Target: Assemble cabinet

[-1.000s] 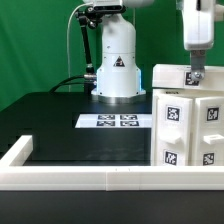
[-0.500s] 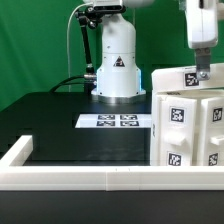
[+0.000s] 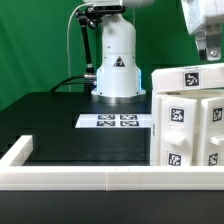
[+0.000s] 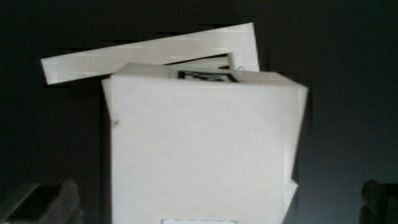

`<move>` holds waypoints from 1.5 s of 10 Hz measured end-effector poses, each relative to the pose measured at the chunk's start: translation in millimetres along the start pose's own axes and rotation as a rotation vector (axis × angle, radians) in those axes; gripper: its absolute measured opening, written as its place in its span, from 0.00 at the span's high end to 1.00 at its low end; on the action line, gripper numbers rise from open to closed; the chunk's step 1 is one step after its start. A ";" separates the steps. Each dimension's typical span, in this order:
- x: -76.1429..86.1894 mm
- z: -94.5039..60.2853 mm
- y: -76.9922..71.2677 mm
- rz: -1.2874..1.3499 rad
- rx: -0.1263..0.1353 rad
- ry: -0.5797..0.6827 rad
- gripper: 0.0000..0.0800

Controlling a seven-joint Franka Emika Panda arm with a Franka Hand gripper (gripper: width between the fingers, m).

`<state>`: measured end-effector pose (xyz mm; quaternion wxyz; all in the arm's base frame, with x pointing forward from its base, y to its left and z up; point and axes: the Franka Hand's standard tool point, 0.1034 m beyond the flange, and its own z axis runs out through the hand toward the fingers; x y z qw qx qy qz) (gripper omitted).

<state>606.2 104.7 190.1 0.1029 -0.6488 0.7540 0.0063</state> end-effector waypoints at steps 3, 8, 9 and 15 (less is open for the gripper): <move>-1.2 2.1 -0.8 -0.097 -0.008 0.001 0.00; 1.7 -1.5 -11.9 -0.773 -0.013 -0.005 0.00; 0.5 -1.2 -11.2 -0.808 -0.014 -0.005 0.00; 3.2 -1.9 -12.4 -1.456 0.006 0.011 0.00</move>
Offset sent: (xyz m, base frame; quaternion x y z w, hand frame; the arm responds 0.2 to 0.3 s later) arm 0.0098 0.0021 0.0071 -0.0220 -0.0026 -0.2505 0.9679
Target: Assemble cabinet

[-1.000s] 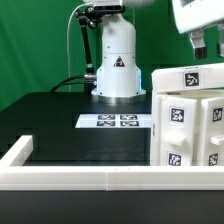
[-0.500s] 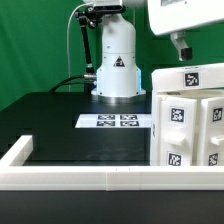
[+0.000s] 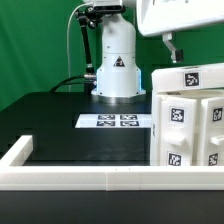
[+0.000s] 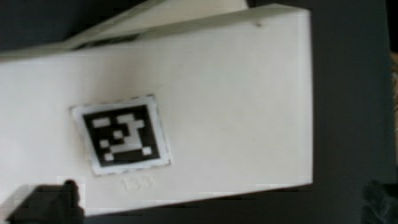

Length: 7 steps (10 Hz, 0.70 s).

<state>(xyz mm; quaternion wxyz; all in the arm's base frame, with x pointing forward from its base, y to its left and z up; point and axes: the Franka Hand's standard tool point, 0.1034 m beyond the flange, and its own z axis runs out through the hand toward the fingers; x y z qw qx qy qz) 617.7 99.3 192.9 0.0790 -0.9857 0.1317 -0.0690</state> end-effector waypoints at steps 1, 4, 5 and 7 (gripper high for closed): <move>-0.6 -2.2 -0.7 -0.164 0.002 -0.003 0.00; -5.0 0.1 1.9 -0.571 0.009 -0.027 0.00; -5.9 0.7 2.7 -0.581 0.005 -0.032 0.00; -4.8 0.8 5.6 -0.707 -0.003 -0.033 0.00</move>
Offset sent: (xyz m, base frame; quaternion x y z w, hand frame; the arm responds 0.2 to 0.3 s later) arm -0.0062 0.0238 -0.0081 0.1052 -0.0526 -0.3343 0.9351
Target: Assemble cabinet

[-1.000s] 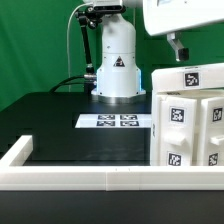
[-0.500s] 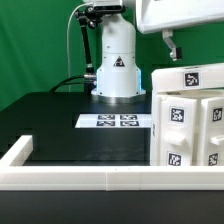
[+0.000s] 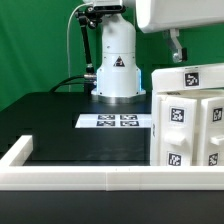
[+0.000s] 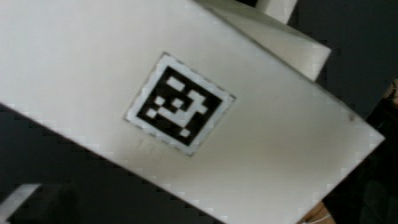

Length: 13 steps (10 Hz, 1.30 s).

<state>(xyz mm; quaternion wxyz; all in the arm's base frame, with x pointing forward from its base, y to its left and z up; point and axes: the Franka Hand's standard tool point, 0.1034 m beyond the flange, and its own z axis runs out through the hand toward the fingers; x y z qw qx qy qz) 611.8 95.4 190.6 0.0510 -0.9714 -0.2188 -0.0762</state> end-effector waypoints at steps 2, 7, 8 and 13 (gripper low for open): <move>-1.2 -0.1 2.7 -0.171 -0.010 -0.007 0.00; -14.0 5.0 -5.4 -0.730 0.027 -0.065 0.00; -14.5 7.0 -6.9 -0.762 0.017 -0.067 0.00; -15.5 31.3 -0.8 -0.803 -0.024 -0.093 0.00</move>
Offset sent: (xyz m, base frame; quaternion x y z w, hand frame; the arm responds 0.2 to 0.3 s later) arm -0.0195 0.0158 0.0000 0.0782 0.0002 -0.2947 0.9524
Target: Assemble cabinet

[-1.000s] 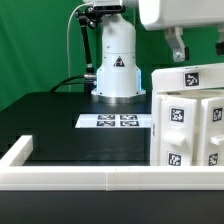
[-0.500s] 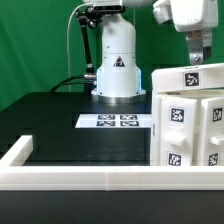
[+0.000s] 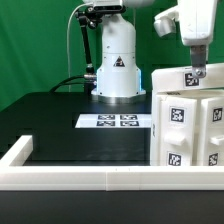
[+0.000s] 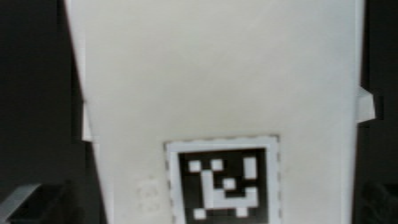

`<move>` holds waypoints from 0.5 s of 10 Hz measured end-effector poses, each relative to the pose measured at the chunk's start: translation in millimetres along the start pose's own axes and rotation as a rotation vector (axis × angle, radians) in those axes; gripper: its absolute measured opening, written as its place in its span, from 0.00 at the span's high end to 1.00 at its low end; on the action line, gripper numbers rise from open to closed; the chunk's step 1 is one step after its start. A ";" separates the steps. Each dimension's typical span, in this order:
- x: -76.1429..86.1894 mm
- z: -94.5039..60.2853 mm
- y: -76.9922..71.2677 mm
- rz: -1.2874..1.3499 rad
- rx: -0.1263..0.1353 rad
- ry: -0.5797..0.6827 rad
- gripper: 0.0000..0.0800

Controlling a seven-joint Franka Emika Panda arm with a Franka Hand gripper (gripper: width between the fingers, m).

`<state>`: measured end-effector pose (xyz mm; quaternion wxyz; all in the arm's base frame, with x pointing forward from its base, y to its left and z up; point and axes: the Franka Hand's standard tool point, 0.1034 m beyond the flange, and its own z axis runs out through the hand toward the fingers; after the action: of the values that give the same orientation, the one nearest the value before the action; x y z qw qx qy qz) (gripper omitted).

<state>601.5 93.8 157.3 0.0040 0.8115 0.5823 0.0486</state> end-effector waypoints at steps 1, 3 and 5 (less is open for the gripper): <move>-1.2 3.6 -0.4 0.010 0.001 -0.009 0.00; -1.8 4.5 -0.4 0.023 -0.001 -0.014 0.01; -3.4 5.5 -0.1 0.026 -0.001 -0.020 0.30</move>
Offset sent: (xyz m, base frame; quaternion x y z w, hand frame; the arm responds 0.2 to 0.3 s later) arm 0.0011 0.0025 -0.0008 -0.0036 0.0006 0.0028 1.0000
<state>600.8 90.9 151.5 0.0096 0.8194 0.5717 0.0409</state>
